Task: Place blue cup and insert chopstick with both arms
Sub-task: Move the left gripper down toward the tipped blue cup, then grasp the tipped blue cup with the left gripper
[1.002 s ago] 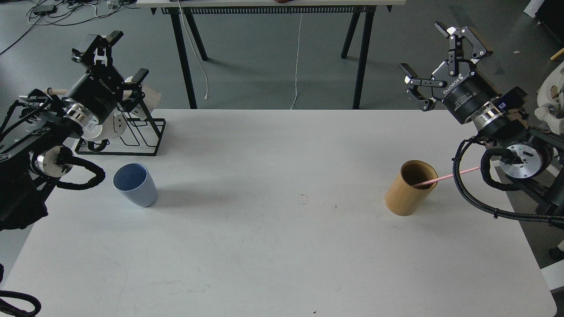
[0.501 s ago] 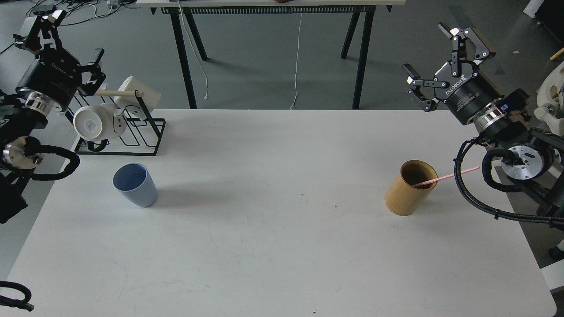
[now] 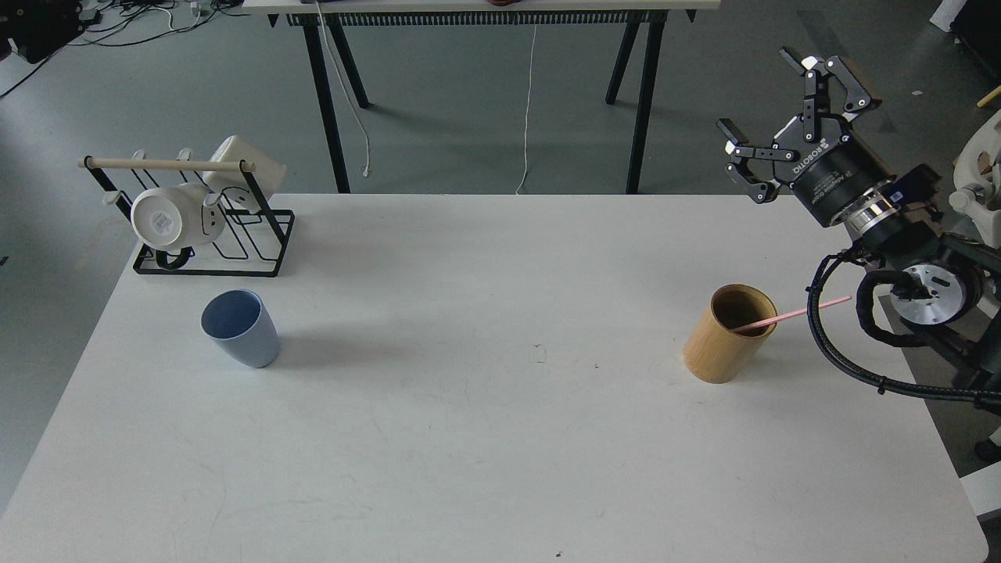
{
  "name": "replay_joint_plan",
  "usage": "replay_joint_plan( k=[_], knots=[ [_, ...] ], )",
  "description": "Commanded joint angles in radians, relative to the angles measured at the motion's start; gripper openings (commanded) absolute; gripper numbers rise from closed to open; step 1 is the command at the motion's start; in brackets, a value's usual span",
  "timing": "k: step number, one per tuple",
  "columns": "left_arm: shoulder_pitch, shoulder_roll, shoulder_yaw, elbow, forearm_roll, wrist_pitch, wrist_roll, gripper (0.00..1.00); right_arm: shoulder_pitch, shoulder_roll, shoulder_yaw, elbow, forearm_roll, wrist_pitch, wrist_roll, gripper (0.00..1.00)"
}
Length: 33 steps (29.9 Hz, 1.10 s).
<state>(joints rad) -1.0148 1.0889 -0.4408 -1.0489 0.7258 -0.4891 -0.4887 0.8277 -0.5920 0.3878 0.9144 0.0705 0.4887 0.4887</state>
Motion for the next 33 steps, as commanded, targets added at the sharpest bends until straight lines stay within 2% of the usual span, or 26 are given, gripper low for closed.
replay_joint_plan(
  k=[1,5,12,19,33],
  knots=[
    [-0.005,0.066,0.103,-0.085,0.253,0.0,0.0,0.99,-0.018,-0.006,0.0,0.0,0.0,0.0,0.0,0.97],
    [-0.002,0.065,0.195,-0.089,0.581,0.0,0.0,0.99,-0.03,-0.011,0.0,0.0,0.0,0.0,0.0,0.97],
    [0.005,0.009,0.407,-0.028,0.762,0.0,0.0,0.99,-0.033,-0.012,0.0,-0.005,0.0,0.0,0.0,0.97],
    [0.032,-0.029,0.424,0.029,0.817,0.0,0.0,0.99,-0.048,-0.012,-0.001,-0.005,0.0,0.0,0.0,0.97],
    [0.048,-0.219,0.425,0.254,0.822,0.0,0.0,0.99,-0.082,-0.02,0.013,-0.003,0.0,0.0,0.0,0.97]
  ],
)
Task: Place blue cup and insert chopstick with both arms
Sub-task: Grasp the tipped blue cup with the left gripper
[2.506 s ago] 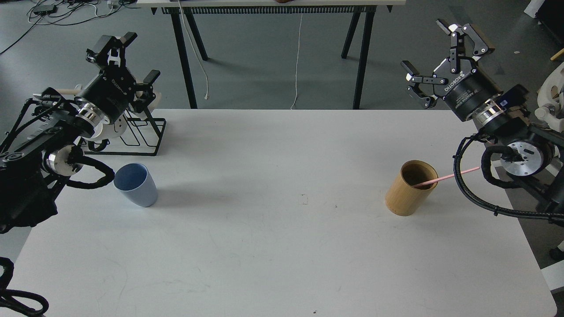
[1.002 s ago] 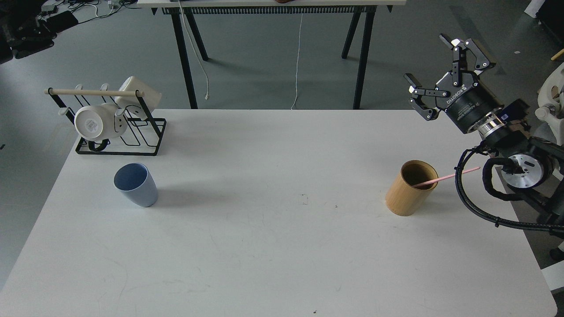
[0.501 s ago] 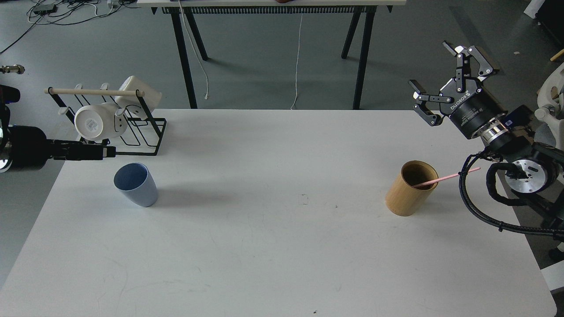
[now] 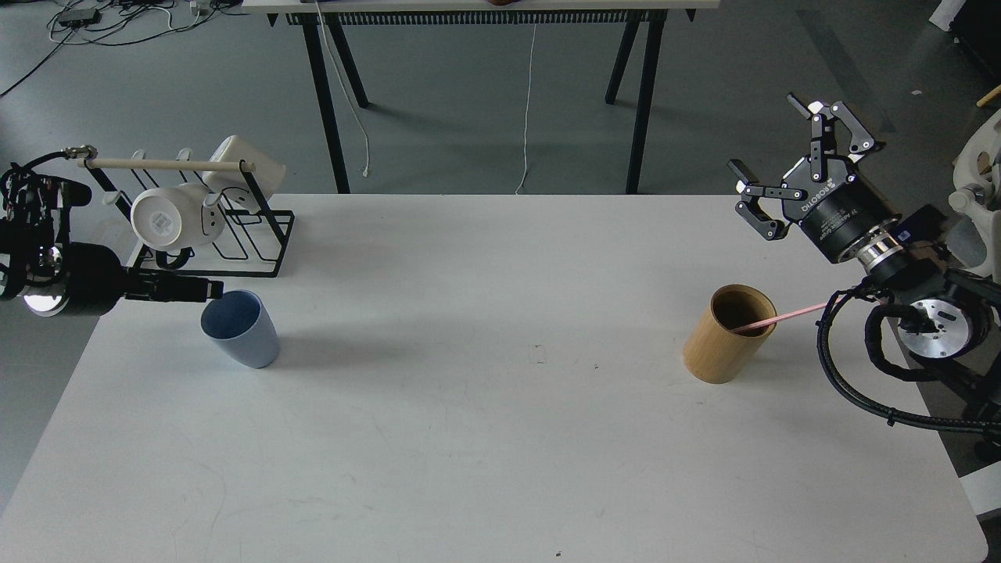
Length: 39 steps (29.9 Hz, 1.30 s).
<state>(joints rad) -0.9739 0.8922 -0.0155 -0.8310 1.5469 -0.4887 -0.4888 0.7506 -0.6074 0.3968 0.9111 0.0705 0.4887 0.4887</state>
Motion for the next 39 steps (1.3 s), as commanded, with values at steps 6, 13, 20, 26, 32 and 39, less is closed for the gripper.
replay_joint_plan(
  k=[6,13,20,26,32,39],
  knots=[
    [0.026,-0.033,-0.003,0.058,-0.001,0.0,0.0,0.99,-0.007,-0.009,0.004,-0.001,0.0,0.0,0.0,0.97],
    [0.073,-0.116,-0.004,0.176,-0.013,0.0,0.0,0.98,-0.014,-0.011,0.004,-0.001,0.0,0.0,0.0,0.97],
    [0.081,-0.127,-0.006,0.179,-0.019,0.0,0.0,0.96,-0.019,-0.022,0.004,-0.003,0.0,0.0,0.0,0.97],
    [0.086,-0.137,-0.011,0.184,-0.042,0.0,0.0,0.84,-0.022,-0.023,0.005,-0.004,0.0,0.0,0.0,0.97],
    [0.098,-0.137,-0.004,0.182,-0.053,0.0,0.0,0.58,-0.034,-0.023,0.005,-0.004,0.0,0.0,0.0,0.97],
    [0.142,-0.137,-0.006,0.184,-0.059,0.077,0.0,0.04,-0.034,-0.023,0.007,-0.004,0.0,0.0,0.0,0.97]
  ],
)
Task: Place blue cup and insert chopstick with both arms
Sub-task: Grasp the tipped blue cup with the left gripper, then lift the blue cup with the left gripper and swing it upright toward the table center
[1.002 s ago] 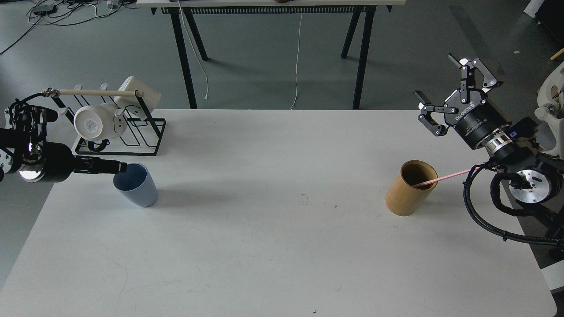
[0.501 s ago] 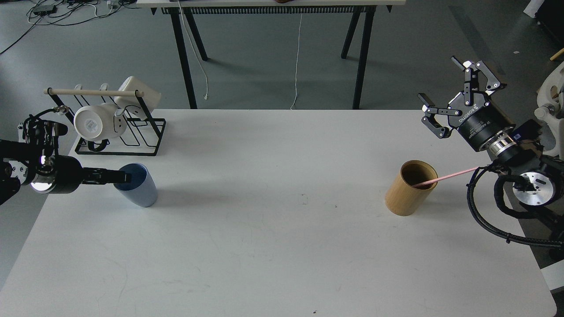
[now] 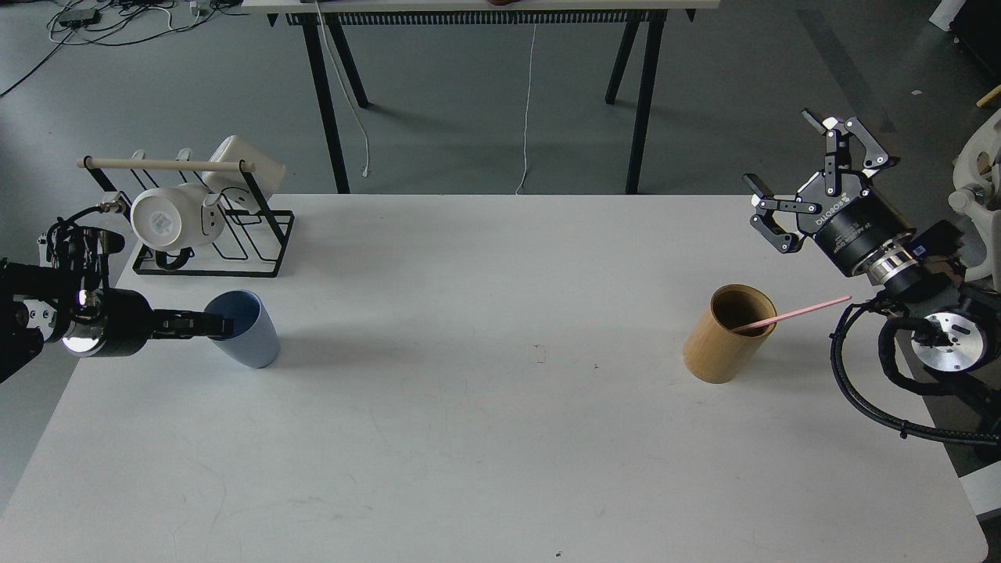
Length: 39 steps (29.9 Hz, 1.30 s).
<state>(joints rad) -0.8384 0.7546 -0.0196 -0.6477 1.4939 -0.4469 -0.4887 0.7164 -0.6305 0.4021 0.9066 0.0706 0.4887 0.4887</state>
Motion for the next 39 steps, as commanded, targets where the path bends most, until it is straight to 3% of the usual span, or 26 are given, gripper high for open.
replay_joint_plan(
  k=[1,5,13,21,25,28,34,39],
  knots=[
    [0.01,0.002,-0.002,-0.004,-0.006,0.059,0.0,0.02,0.0,0.0,0.001,0.0,0.0,0.0,0.0,0.97],
    [0.016,0.002,-0.005,-0.001,-0.015,0.103,0.0,0.0,0.0,0.0,0.0,0.002,0.0,0.0,0.0,0.97],
    [0.002,0.009,-0.014,-0.03,-0.037,0.096,0.0,0.01,-0.009,0.0,0.003,0.002,0.0,0.0,0.0,0.97],
    [-0.126,0.074,-0.068,-0.314,-0.116,0.042,0.0,0.01,-0.012,-0.018,0.04,-0.003,0.002,0.0,0.0,0.97],
    [-0.255,-0.013,-0.051,-0.3,-0.118,-0.038,0.0,0.01,-0.012,-0.05,0.102,-0.023,0.002,0.0,0.0,0.97],
    [-0.312,-0.138,-0.007,-0.241,-0.116,-0.042,0.0,0.01,-0.012,-0.075,0.129,-0.044,0.003,0.0,0.0,0.97],
    [-0.422,-0.431,0.278,-0.11,-0.112,-0.042,0.0,0.01,-0.026,-0.129,0.133,-0.058,0.006,0.0,0.0,0.97],
    [-0.447,-0.561,0.351,-0.055,-0.112,-0.042,0.0,0.01,-0.048,-0.133,0.133,-0.06,0.008,0.0,0.0,0.97]
  ],
)
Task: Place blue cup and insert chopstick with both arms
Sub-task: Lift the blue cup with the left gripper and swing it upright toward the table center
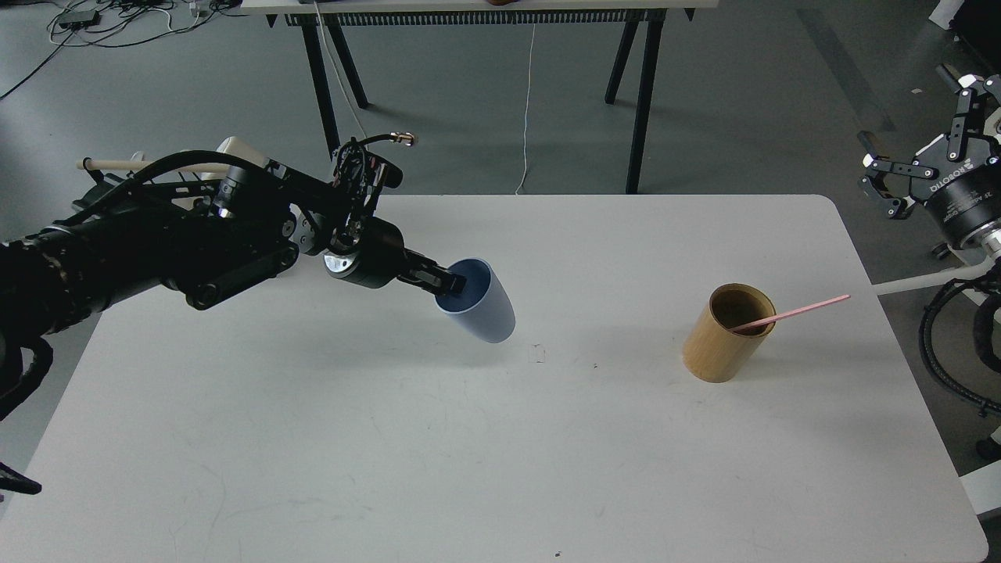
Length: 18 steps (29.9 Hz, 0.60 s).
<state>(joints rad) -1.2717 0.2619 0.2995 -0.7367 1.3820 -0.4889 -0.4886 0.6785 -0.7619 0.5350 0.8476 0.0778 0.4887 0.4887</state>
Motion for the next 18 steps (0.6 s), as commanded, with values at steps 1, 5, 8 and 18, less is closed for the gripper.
replay_joint_plan(
  k=[1,5,8,18],
  knots=[
    [-0.018,-0.087,0.045,0.046,0.002,0.0,0.0,0.01,-0.011,-0.002,0.0,-0.001,0.0,0.0,0.0,0.97],
    [-0.018,-0.177,0.142,0.12,0.002,0.0,0.0,0.02,-0.013,-0.002,0.002,0.001,0.0,0.0,0.0,0.97],
    [-0.014,-0.207,0.158,0.152,0.002,0.0,0.0,0.02,-0.011,-0.002,0.002,0.001,0.0,0.0,0.0,0.97],
    [-0.005,-0.262,0.202,0.234,0.002,0.0,0.0,0.06,-0.019,-0.002,0.002,-0.002,0.0,0.0,0.0,0.97]
  ],
)
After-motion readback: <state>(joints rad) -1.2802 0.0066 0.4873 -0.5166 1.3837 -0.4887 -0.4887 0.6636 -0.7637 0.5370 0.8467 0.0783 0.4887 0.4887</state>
